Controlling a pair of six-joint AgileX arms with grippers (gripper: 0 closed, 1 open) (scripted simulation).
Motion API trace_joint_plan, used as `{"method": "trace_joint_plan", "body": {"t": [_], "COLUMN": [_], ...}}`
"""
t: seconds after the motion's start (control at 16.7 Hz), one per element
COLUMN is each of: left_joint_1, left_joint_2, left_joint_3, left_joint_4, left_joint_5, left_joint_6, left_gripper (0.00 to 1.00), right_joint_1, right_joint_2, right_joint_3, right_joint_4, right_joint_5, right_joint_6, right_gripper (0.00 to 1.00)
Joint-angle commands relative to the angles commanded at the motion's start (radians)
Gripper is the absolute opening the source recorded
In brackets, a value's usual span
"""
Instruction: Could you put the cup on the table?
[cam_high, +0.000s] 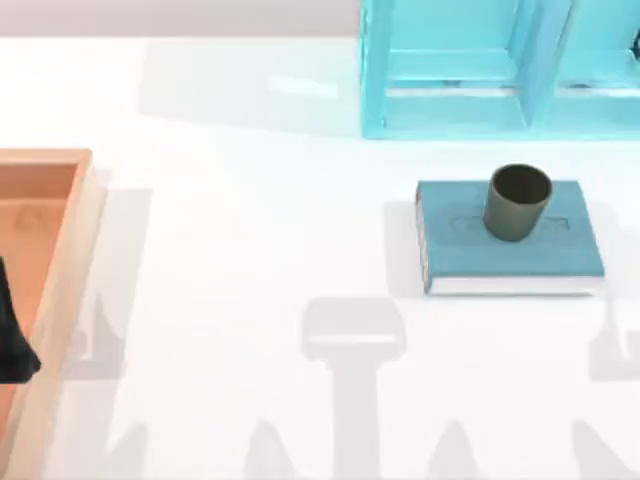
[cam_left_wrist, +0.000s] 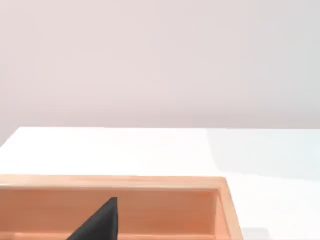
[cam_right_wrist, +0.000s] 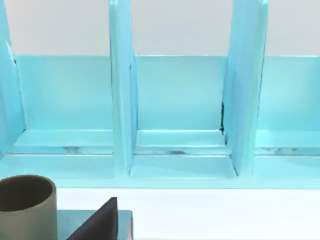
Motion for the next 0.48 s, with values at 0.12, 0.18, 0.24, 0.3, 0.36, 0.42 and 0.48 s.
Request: {"method": "trace_joint_plan", "body": {"t": [0.12, 0.18, 0.24, 0.3, 0.36, 0.42, 0.48], "left_joint_1": [0.000, 0.000, 0.000, 0.000, 0.000, 0.000, 0.000], "left_joint_2": [0.000, 0.000, 0.000, 0.000, 0.000, 0.000, 0.000], "left_joint_3": [0.000, 0.000, 0.000, 0.000, 0.000, 0.000, 0.000], "left_joint_4": [0.000, 0.000, 0.000, 0.000, 0.000, 0.000, 0.000], "left_joint_5": [0.000, 0.000, 0.000, 0.000, 0.000, 0.000, 0.000], "left_joint_6": [0.000, 0.000, 0.000, 0.000, 0.000, 0.000, 0.000], "left_gripper": [1.00, 1.00, 1.00, 1.00, 1.00, 1.00, 1.00], "right_joint_1": [0.000, -0.001, -0.003, -0.006, -0.009, -0.012, -0.016], "right_joint_2": [0.000, 0.010, 0.029, 0.059, 0.100, 0.150, 0.210], "right_joint_3": [0.000, 0.009, 0.029, 0.058, 0.096, 0.144, 0.200], "right_joint_4": [0.000, -0.009, -0.028, -0.056, -0.092, -0.134, -0.184], "right_joint_5": [0.000, 0.001, 0.002, 0.004, 0.006, 0.009, 0.011], "right_joint_6": [0.000, 0.000, 0.000, 0.001, 0.002, 0.004, 0.007], "right_gripper": [1.00, 1.00, 1.00, 1.00, 1.00, 1.00, 1.00]}}
